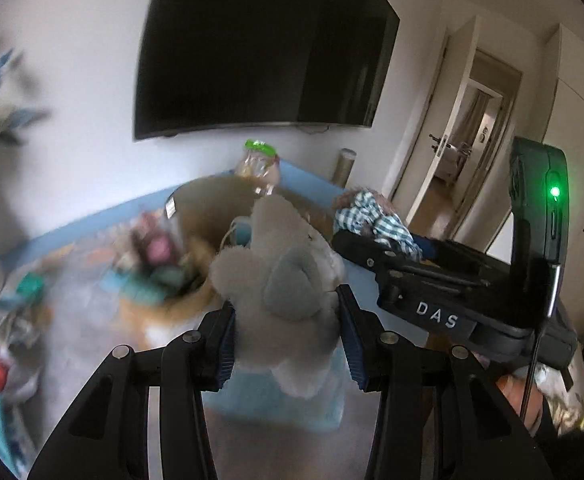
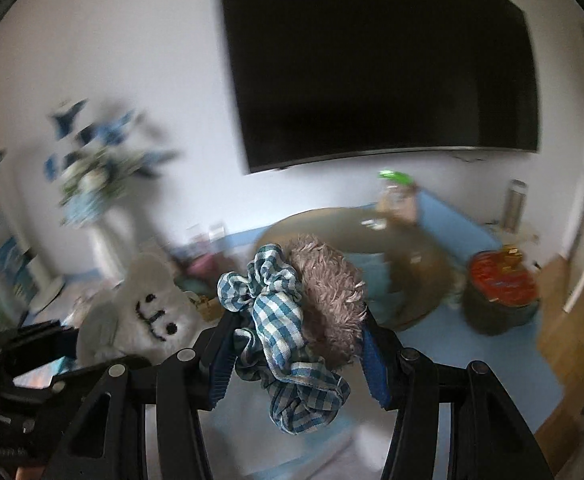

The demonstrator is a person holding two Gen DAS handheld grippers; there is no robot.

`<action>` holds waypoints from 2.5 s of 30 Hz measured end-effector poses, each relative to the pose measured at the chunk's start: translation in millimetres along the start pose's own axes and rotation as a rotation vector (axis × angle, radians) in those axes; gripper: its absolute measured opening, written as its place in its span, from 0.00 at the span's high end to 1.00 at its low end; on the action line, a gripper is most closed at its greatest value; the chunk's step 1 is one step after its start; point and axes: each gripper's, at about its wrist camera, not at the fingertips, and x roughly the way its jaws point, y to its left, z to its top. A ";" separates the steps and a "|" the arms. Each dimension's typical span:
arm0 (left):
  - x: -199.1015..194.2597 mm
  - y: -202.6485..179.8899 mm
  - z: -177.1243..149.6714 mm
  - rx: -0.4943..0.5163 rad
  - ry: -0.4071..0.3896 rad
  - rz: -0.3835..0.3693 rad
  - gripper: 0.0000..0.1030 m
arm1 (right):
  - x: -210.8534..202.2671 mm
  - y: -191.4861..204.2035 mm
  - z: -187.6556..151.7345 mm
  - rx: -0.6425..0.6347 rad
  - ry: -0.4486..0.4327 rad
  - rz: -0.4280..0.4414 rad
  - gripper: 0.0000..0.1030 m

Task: Organize soft objects
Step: 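Carry the plush toy and scrunchies to the woven tray and release them, then return both open tools to the pile on the bed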

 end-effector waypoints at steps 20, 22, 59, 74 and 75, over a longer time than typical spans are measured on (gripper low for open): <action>78.0 27.1 53.9 -0.256 -0.052 0.037 0.35 | 101.3 -101.3 51.9 0.275 0.171 -0.022 0.24; 70.8 23.9 52.6 -0.239 -0.057 0.025 0.35 | 98.9 -104.6 48.9 0.286 0.170 -0.023 0.23; -173.9 224.4 -172.8 -0.497 -0.072 0.528 0.22 | 19.8 182.8 -41.0 -0.166 0.219 0.378 0.10; -170.4 268.0 -219.9 -0.664 -0.084 0.469 0.22 | 113.6 274.2 -115.1 -0.347 0.397 0.469 0.10; -170.1 268.0 -219.7 -0.663 -0.084 0.469 0.22 | 115.8 276.9 -119.0 -0.354 0.402 0.475 0.10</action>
